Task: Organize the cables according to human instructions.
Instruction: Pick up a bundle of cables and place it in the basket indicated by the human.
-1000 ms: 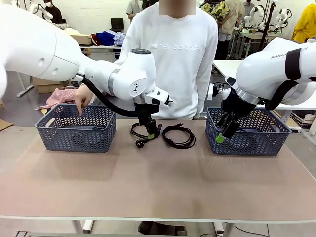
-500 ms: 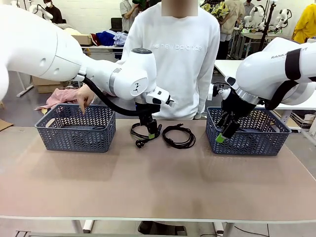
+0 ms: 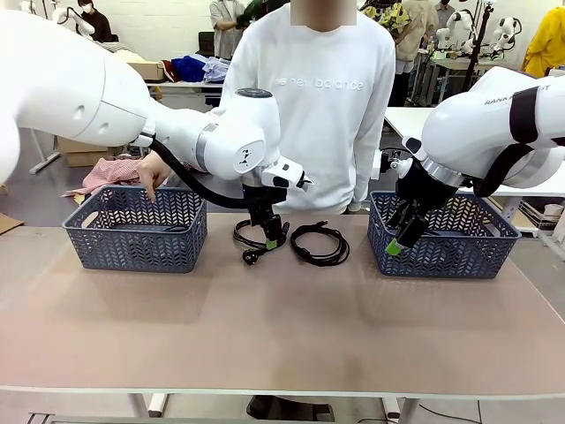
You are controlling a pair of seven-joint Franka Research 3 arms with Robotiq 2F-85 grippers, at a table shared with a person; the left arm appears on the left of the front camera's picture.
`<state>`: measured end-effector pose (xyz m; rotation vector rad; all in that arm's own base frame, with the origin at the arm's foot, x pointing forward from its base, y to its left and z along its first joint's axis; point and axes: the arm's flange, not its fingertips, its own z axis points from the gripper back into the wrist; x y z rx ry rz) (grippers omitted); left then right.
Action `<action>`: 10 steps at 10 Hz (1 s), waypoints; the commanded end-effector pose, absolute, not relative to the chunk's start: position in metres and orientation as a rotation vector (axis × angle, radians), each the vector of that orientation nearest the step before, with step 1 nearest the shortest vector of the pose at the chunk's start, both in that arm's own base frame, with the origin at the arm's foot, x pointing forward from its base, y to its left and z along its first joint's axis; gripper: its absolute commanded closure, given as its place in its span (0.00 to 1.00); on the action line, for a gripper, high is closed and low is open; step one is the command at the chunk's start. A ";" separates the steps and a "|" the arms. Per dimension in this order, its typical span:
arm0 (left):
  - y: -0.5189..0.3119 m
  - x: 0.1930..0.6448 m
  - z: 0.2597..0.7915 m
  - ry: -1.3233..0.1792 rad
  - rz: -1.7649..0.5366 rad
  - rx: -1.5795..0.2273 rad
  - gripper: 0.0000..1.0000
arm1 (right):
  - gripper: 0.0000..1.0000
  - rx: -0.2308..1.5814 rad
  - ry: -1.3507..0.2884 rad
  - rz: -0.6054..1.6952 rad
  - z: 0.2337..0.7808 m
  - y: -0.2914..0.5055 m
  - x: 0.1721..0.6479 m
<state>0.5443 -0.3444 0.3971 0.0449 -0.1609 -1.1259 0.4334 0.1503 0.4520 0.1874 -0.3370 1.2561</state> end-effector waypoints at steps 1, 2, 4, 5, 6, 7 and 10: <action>-0.352 0.563 0.390 -0.151 -1.062 0.032 0.00 | 0.00 0.175 -0.334 1.245 0.454 0.151 0.434; -0.357 0.573 0.387 -0.143 -1.047 0.036 0.00 | 0.00 0.175 -0.334 1.245 0.454 0.151 0.434; -0.364 0.595 0.377 -0.115 -1.029 0.037 0.00 | 0.00 0.175 -0.334 1.245 0.454 0.151 0.434; -0.370 0.603 0.373 -0.108 -1.018 0.053 0.00 | 0.00 0.175 -0.334 1.245 0.454 0.151 0.434; -0.375 0.610 0.370 -0.102 -1.009 0.068 0.00 | 0.00 0.175 -0.334 1.245 0.454 0.151 0.434; -0.378 0.615 0.365 -0.103 -1.009 0.081 0.00 | 0.00 0.175 -0.334 1.245 0.454 0.151 0.434; -0.376 0.627 0.348 -0.096 -0.994 0.087 0.00 | 0.00 0.175 -0.334 1.245 0.454 0.151 0.434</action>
